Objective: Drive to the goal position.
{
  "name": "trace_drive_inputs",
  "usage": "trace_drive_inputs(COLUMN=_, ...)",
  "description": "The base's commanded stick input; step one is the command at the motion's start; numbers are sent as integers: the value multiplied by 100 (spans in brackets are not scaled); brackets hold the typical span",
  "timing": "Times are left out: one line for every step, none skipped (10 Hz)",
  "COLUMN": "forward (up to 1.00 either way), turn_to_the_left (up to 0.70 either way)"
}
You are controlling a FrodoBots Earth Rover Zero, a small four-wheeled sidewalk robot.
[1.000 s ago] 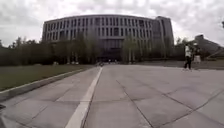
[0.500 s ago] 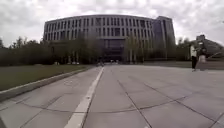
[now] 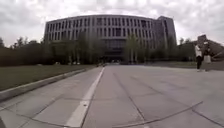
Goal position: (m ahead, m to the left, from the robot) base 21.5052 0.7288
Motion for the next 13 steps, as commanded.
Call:
trace_drive_inputs(forward=70, turn_to_the_left=0)
trace_drive_inputs(forward=70, turn_to_the_left=0)
trace_drive_inputs(forward=70, turn_to_the_left=0)
trace_drive_inputs(forward=70, turn_to_the_left=0)
trace_drive_inputs(forward=70, turn_to_the_left=0)
trace_drive_inputs(forward=70, turn_to_the_left=0)
trace_drive_inputs(forward=70, turn_to_the_left=0)
trace_drive_inputs(forward=70, turn_to_the_left=0)
trace_drive_inputs(forward=70, turn_to_the_left=0)
trace_drive_inputs(forward=70, turn_to_the_left=-14)
trace_drive_inputs(forward=70, turn_to_the_left=-14)
trace_drive_inputs(forward=70, turn_to_the_left=-14)
trace_drive_inputs(forward=70, turn_to_the_left=-14)
